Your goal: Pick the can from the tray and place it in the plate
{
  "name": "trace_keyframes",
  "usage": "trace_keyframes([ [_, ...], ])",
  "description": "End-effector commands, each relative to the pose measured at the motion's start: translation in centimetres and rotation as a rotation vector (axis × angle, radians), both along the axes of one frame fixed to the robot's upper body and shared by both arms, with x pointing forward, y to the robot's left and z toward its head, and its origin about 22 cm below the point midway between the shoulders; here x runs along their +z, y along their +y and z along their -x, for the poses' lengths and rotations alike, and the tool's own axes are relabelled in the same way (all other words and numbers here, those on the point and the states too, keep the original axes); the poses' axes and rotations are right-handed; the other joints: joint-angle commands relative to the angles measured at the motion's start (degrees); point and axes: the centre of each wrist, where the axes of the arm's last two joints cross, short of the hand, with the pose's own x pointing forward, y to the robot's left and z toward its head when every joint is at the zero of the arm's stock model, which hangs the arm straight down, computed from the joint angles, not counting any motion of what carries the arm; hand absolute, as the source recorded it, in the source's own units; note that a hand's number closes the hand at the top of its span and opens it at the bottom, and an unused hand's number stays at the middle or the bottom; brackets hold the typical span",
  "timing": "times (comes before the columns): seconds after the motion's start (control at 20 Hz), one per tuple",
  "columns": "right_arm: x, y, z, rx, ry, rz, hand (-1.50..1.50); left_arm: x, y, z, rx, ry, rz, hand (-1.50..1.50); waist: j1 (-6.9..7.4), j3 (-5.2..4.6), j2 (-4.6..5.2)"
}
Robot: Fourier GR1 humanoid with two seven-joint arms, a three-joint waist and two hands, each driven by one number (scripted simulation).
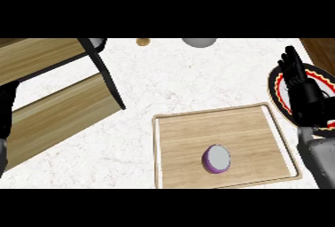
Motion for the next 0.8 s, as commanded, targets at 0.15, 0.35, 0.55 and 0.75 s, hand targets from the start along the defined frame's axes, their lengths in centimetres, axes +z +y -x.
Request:
trace_keyframes([
  [0.15, -1.0, 12.6, 1.7, 0.268, 0.168, -0.147, 1.50, -2.4, -4.6, 0.7, -0.208, 0.010, 0.101, 0.00, 0.10, -0.50, 1.05],
  [0.35, -1.4, 9.6, 1.2, 0.078, -0.033, 0.360, 1.50, -5.5, -6.8, 2.0, -0.289, 0.101, 0.201, 0.00, -1.89, -1.34, 0.09],
  [0.55, -5.2, 20.8, 7.5, 0.014, -0.050, -0.001, -1.50, -7.3, -8.0, 2.8, -0.339, 0.091, 0.229, 0.00, -1.58, -0.47, 0.92],
  [0.75, -7.0, 20.9, 12.2, 0.005, -0.107, 0.063, -1.50, -8.6, -6.1, 5.6, -0.341, 0.072, 0.235, 0.00, -1.47, -0.38, 0.82],
])
